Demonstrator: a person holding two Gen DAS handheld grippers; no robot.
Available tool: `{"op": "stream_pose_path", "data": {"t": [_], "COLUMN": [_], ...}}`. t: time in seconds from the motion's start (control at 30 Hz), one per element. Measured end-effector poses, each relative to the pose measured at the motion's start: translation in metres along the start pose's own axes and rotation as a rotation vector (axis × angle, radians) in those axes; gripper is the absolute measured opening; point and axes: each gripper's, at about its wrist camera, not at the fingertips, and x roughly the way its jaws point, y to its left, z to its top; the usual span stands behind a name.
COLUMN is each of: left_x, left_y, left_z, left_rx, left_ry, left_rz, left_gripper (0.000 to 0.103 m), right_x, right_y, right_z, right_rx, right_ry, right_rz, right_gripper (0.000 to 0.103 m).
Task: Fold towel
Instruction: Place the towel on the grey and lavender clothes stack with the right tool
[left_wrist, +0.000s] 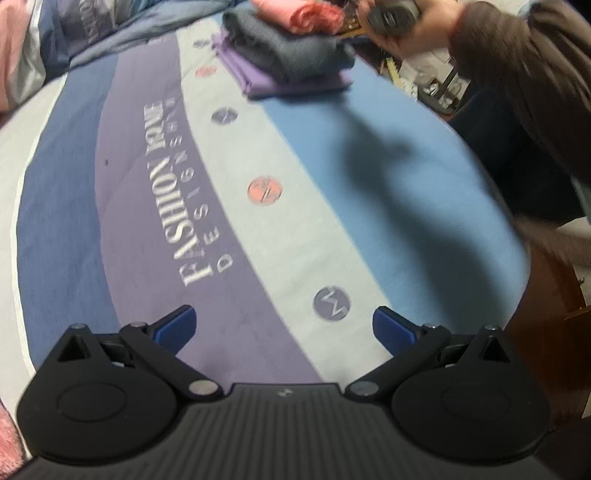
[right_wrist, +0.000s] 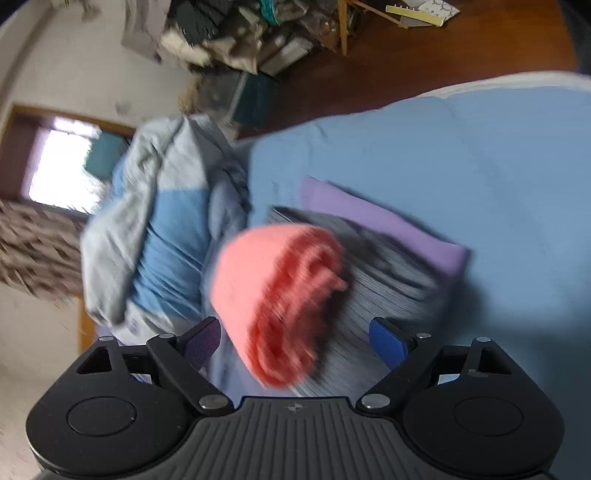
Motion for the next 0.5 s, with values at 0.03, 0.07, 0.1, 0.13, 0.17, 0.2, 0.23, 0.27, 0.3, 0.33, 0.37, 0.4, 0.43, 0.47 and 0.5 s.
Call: {"op": "stream_pose_path", "data": {"t": [0.03, 0.07, 0.1, 0.13, 0.17, 0.2, 0.23, 0.27, 0.3, 0.33, 0.37, 0.4, 0.43, 0.47, 0.5], "left_x": [-0.005, -0.01, -0.016, -0.022, -0.03, -0.04, -0.051, -0.062, -0.073, -0.083, -0.091, -0.099, -0.107, -0.115, -0.121], "left_y": [-0.003, -0.006, -0.009, -0.013, -0.018, -0.025, -0.031, -0.038, -0.045, -0.049, -0.052, -0.053, -0.052, -0.05, -0.045], "left_z": [0.003, 0.006, 0.01, 0.014, 0.018, 0.024, 0.03, 0.036, 0.042, 0.048, 0.054, 0.06, 0.066, 0.071, 0.076], "left_rx": [0.006, 0.014, 0.027, 0.043, 0.067, 0.099, 0.134, 0.169, 0.203, 0.221, 0.231, 0.224, 0.211, 0.185, 0.147], "left_ry": [-0.008, -0.015, -0.021, -0.024, -0.026, -0.036, -0.05, -0.065, -0.079, -0.091, -0.101, -0.108, -0.113, -0.117, -0.119], "left_rz": [0.0, 0.003, 0.01, 0.021, 0.041, 0.073, 0.109, 0.144, 0.18, 0.209, 0.236, 0.256, 0.274, 0.283, 0.278], "left_gripper": [0.103, 0.103, 0.103, 0.103, 0.103, 0.103, 0.103, 0.103, 0.103, 0.103, 0.103, 0.103, 0.103, 0.103, 0.103], "right_x": [-0.007, -0.013, -0.02, -0.03, -0.042, -0.055, -0.067, -0.08, -0.093, -0.108, -0.122, -0.137, -0.151, -0.165, -0.179], "right_y": [0.005, 0.015, 0.027, 0.041, 0.051, 0.062, 0.073, 0.083, 0.094, 0.104, 0.112, 0.12, 0.126, 0.133, 0.139], "right_z": [-0.001, -0.003, -0.005, -0.009, -0.015, -0.022, -0.028, -0.035, -0.043, -0.051, -0.06, -0.07, -0.08, -0.09, -0.1], "right_rx": [-0.045, -0.118, -0.21, -0.306, -0.382, -0.458, -0.533, -0.607, -0.676, -0.743, -0.805, -0.86, -0.902, -0.944, -0.987], "right_ry": [0.021, 0.048, 0.086, 0.12, 0.134, 0.149, 0.163, 0.171, 0.171, 0.168, 0.163, 0.157, 0.149, 0.142, 0.134], "right_rz": [-0.032, -0.071, -0.114, -0.152, -0.178, -0.205, -0.232, -0.263, -0.302, -0.332, -0.349, -0.36, -0.363, -0.365, -0.368], "right_gripper": [0.087, 0.087, 0.087, 0.087, 0.087, 0.088, 0.088, 0.092, 0.097, 0.099, 0.101, 0.102, 0.103, 0.103, 0.103]}}
